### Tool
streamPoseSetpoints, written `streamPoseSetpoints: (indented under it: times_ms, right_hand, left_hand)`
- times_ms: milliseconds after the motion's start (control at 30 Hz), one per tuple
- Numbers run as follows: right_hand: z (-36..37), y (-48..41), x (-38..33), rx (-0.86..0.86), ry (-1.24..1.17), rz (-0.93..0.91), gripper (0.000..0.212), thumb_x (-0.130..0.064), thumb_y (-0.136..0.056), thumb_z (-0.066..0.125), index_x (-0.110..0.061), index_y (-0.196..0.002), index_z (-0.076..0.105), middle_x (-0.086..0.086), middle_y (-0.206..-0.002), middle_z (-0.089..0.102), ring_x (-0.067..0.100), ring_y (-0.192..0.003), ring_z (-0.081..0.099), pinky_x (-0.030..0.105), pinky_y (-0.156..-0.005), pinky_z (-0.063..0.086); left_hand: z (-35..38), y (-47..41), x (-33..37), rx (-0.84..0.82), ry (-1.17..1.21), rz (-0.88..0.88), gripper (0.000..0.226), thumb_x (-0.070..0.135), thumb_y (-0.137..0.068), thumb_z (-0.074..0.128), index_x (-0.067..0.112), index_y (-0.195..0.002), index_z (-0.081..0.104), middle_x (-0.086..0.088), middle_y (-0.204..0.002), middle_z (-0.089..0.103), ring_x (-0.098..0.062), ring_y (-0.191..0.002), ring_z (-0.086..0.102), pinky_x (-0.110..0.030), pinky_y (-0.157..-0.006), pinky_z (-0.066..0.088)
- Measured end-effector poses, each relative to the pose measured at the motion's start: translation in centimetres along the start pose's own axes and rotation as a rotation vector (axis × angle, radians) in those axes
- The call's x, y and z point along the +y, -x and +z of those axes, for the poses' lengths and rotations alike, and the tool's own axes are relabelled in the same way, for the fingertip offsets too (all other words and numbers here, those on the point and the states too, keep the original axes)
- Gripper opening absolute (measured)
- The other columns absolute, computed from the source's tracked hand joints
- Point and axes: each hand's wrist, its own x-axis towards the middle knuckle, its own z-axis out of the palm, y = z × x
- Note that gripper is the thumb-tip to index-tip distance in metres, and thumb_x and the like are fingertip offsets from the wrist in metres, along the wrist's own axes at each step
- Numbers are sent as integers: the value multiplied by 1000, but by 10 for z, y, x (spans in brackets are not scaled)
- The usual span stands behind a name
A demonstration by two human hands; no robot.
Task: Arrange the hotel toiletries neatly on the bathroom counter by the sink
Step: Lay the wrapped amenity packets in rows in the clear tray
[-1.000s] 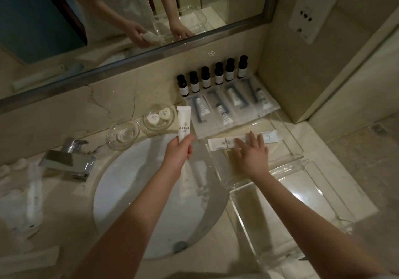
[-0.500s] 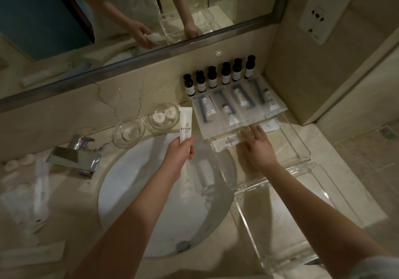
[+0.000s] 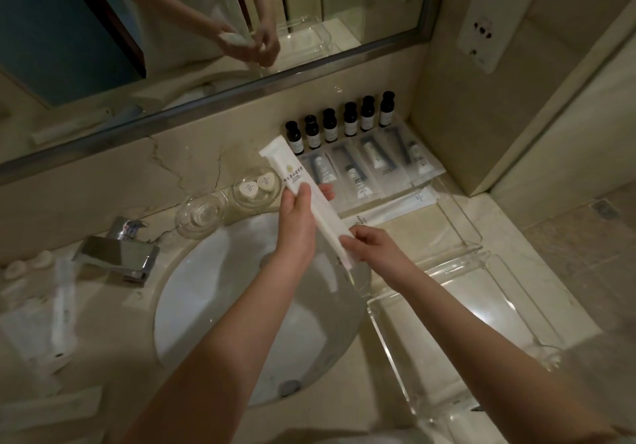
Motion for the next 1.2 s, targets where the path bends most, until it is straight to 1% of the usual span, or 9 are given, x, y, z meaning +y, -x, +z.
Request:
streamPoseSetpoints:
  times_ms: [167, 267, 333, 467, 533, 833, 1033, 1100, 1200]
  right_hand:
    - [-28, 4, 4, 202, 77, 34, 21, -12, -87, 62, -15, -67, 58, 4, -63, 59, 21, -64, 52, 31, -64, 39]
    - [-52, 6, 7, 344, -12, 66, 18, -8, -86, 62, -12, -70, 55, 6, -72, 58, 21, -63, 56, 29, -62, 49]
    - [-69, 4, 9, 449, 9, 92, 18, -7, -86, 62, -15, -71, 54, 6, -78, 57, 21, -66, 57, 25, -58, 52]
    - [-102, -8, 8, 655, 288, 116, 5, -18, -81, 63, -19, -80, 58, 3, -85, 61, 24, -77, 57, 31, -66, 45]
    - [-114, -13, 5, 700, 476, 118, 15, -21, -83, 62, -15, -97, 61, 2, -95, 59, 22, -86, 55, 29, -72, 40]
    - [-119, -20, 24, 499, 1197, 50, 41, -18, -89, 53, -8, -128, 48, 18, -125, 51, 37, -117, 45, 42, -78, 47]
    - [-109, -9, 35, 442, 1371, -135, 37, -17, -72, 74, -13, -108, 66, 18, -113, 61, 40, -101, 57, 44, -75, 50]
    - [-103, -9, 38, 363, 1382, -166, 26, -20, -75, 72, -21, -102, 70, 11, -102, 61, 34, -90, 58, 36, -66, 48]
    - [-102, -13, 36, 274, 1349, -139, 23, -19, -86, 59, -25, -105, 70, 8, -104, 60, 30, -96, 52, 33, -65, 43]
  left_hand:
    - [-8, -3, 8, 166, -20, 5, 15, 17, -99, 44, 22, -86, 50, -3, -86, 67, -10, -79, 65, -24, -73, 55]
    - [-14, -4, -8, 184, -202, -43, 10, 15, -94, 53, 11, -99, 60, -4, -92, 65, -16, -83, 62, -19, -61, 52]
    - [-13, -3, -25, 189, -359, -94, 24, 15, -90, 59, 3, -110, 61, -12, -100, 67, -22, -85, 62, -19, -58, 48]
    - [-2, -5, -52, 48, -779, -138, 22, 20, -84, 67, 4, -99, 66, -13, -104, 69, -28, -97, 65, -24, -72, 42]
    - [5, -6, -60, -82, -966, -122, 20, 23, -81, 71, 7, -93, 66, -9, -103, 66, -23, -93, 61, -23, -73, 40]
    - [25, -25, -80, -311, -1613, 106, 17, 18, -90, 50, 17, -103, 62, -7, -108, 68, -27, -105, 60, -33, -88, 44]
    - [20, -30, -88, -290, -1778, 266, 24, 29, -93, 51, 14, -110, 57, -8, -111, 65, -28, -110, 54, -38, -94, 40]
    - [13, -27, -90, -290, -1772, 338, 31, 33, -93, 50, 14, -117, 54, -6, -119, 59, -26, -116, 48, -38, -98, 36]
    - [3, -21, -93, -363, -1776, 448, 36, 37, -93, 49, 16, -121, 57, -4, -122, 55, -25, -119, 44, -38, -98, 32]
